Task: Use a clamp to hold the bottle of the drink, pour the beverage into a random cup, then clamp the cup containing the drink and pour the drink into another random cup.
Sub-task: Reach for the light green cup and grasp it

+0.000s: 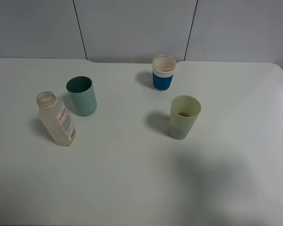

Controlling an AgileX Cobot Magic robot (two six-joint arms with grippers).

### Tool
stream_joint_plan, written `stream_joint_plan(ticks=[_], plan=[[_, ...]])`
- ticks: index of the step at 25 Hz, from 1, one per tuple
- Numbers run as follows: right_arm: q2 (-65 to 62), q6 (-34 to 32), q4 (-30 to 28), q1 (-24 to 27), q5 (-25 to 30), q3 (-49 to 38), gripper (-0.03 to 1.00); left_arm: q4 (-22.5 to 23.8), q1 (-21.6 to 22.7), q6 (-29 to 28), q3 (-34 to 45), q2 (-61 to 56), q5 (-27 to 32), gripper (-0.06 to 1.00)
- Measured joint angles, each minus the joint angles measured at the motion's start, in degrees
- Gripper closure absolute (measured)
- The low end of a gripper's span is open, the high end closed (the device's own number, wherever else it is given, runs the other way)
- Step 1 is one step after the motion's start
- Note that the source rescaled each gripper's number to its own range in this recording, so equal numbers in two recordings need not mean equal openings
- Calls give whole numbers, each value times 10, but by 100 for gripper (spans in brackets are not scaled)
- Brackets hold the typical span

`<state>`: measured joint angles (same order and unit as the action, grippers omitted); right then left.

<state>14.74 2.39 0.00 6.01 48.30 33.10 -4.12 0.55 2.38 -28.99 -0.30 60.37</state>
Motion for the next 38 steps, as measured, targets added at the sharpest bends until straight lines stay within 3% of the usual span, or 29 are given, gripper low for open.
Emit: stream_joint_plan(ticks=[8,11,18,24,29,38], plan=[[177,36,33,-15,-158,2,-3,0,0,0,0,0,0,-6],[226,41,33,-58,-214,2,-3,0,0,0,0,0,0,-6],[329,39,32,-217,-331,2,-3,0,0,0,0,0,0,-6],[382,27,31,-298,-349,2,-3,0,0,0,0,0,0,-6],[408,19,31,-321,-342,2,-3,0,0,0,0,0,0,-6],[440,14,48,-325,-269,2,-3,0,0,0,0,0,0,-6]])
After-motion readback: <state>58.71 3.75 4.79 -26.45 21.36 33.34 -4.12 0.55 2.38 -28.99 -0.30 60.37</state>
